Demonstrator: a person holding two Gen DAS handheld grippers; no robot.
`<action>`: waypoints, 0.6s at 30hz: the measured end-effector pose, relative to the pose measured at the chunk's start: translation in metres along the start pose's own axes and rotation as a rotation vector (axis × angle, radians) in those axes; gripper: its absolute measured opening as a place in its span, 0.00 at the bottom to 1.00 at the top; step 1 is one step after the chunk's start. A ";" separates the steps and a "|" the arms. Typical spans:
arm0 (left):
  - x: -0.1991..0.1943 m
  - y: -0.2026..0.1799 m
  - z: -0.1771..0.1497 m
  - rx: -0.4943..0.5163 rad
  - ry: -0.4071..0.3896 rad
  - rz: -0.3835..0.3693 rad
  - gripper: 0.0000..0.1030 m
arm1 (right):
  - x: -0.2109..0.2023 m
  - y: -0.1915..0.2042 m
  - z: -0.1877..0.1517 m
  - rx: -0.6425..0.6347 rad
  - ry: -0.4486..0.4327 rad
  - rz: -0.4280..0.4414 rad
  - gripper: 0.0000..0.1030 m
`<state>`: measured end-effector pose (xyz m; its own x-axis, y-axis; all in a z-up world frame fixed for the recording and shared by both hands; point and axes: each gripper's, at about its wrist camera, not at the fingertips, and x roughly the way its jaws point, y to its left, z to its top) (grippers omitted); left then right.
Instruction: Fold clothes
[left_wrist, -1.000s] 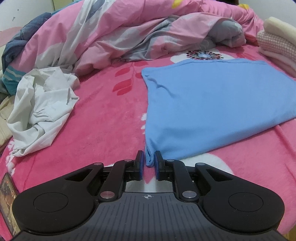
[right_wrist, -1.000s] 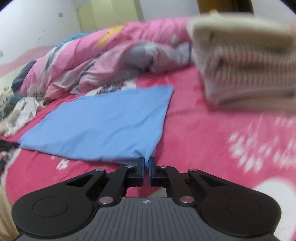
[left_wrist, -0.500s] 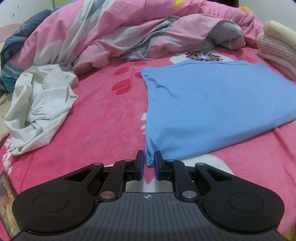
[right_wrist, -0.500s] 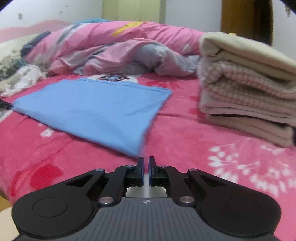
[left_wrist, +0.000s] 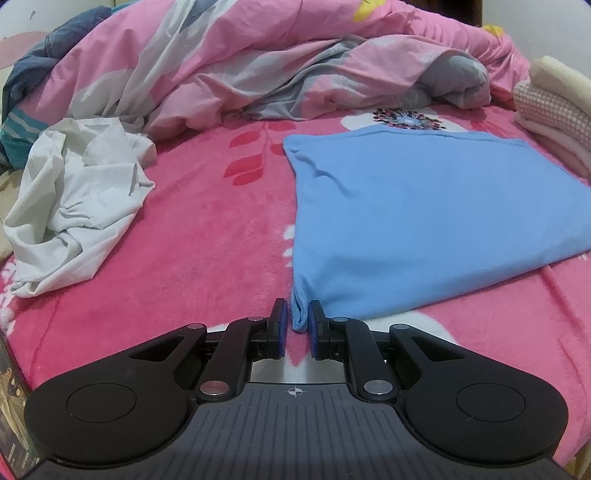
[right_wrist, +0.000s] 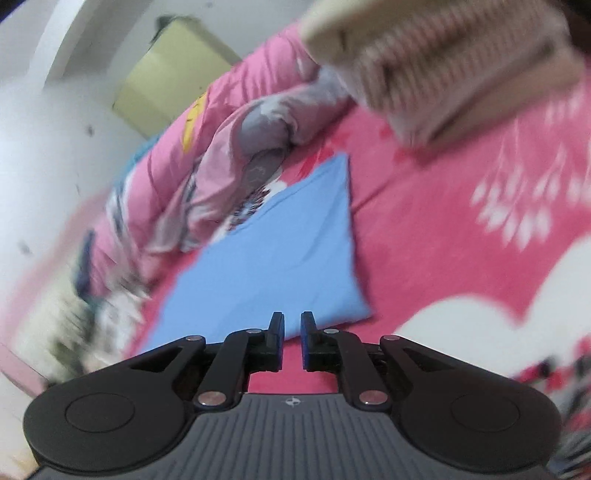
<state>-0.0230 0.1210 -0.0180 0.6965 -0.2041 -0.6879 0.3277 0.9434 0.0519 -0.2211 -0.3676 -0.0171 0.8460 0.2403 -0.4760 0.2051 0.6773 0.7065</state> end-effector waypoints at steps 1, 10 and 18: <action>0.000 0.001 0.000 -0.006 0.000 -0.005 0.12 | 0.004 -0.003 0.001 0.019 0.006 -0.001 0.09; -0.033 0.013 0.004 -0.097 -0.035 -0.055 0.12 | -0.021 -0.007 0.003 0.097 -0.134 -0.329 0.10; -0.036 -0.003 0.011 -0.085 -0.060 -0.105 0.12 | 0.044 0.038 -0.008 0.078 -0.055 -0.087 0.10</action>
<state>-0.0421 0.1228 0.0149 0.6988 -0.3161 -0.6417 0.3479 0.9340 -0.0813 -0.1798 -0.3256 -0.0152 0.8487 0.1432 -0.5092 0.3144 0.6376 0.7033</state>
